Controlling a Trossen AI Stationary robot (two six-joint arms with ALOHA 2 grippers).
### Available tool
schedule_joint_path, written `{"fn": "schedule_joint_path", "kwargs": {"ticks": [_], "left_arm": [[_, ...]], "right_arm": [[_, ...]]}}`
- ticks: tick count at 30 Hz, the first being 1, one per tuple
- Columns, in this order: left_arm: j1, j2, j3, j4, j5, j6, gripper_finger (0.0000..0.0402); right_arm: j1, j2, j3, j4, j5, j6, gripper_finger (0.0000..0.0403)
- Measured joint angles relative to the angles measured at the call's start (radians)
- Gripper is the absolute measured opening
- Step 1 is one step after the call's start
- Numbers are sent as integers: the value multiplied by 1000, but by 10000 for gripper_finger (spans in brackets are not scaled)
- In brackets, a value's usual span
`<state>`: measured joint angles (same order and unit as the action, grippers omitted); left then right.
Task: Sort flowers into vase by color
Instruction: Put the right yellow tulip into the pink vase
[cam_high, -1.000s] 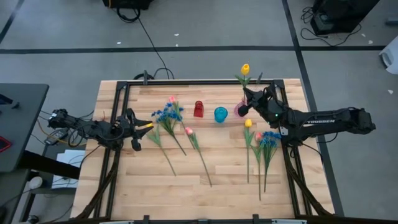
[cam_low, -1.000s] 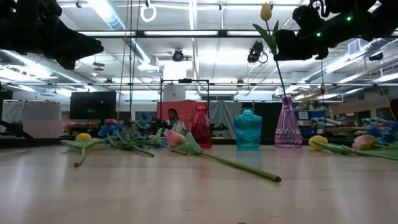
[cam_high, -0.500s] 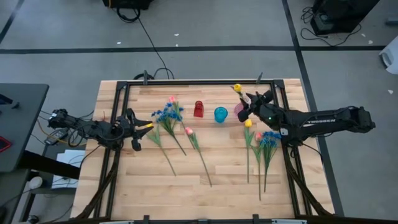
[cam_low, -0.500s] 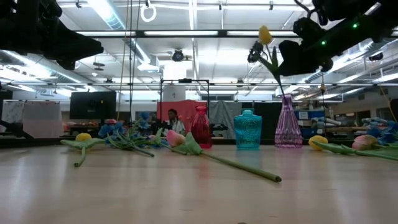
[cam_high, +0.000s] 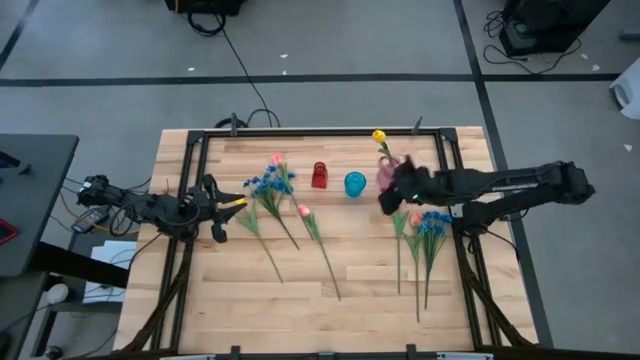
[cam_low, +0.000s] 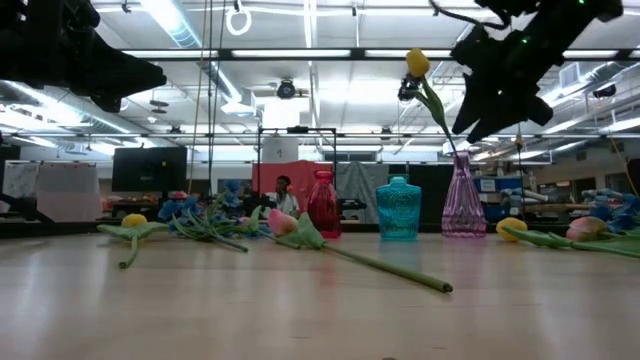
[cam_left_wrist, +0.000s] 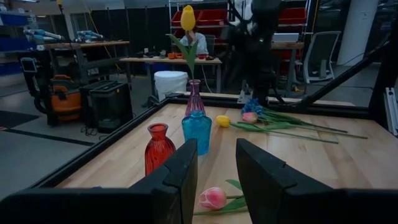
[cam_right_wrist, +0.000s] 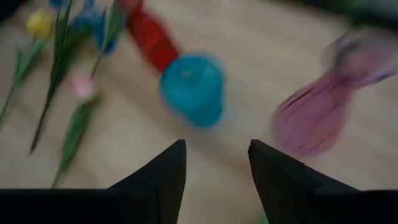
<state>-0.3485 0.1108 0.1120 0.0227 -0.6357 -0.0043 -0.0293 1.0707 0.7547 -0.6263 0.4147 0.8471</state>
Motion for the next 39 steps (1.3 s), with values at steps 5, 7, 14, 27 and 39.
{"fn": "schedule_joint_path", "kwargs": {"ticks": [5,7,14,27,39], "left_arm": [[0,0,0,0,0,4,115],[0,0,0,0,0,4,115],[0,0,0,0,0,5,115],[0,0,0,1,0,1,115],[0,0,0,1,0,0,115]], "right_arm": [[79,243,128,-203,-136,223,165],[98,329,174,-292,-221,313,157],[134,525,256,-404,-404,374,127],[159,545,169,-367,-495,405,84],[152,548,77,-256,-514,418,82]]}}
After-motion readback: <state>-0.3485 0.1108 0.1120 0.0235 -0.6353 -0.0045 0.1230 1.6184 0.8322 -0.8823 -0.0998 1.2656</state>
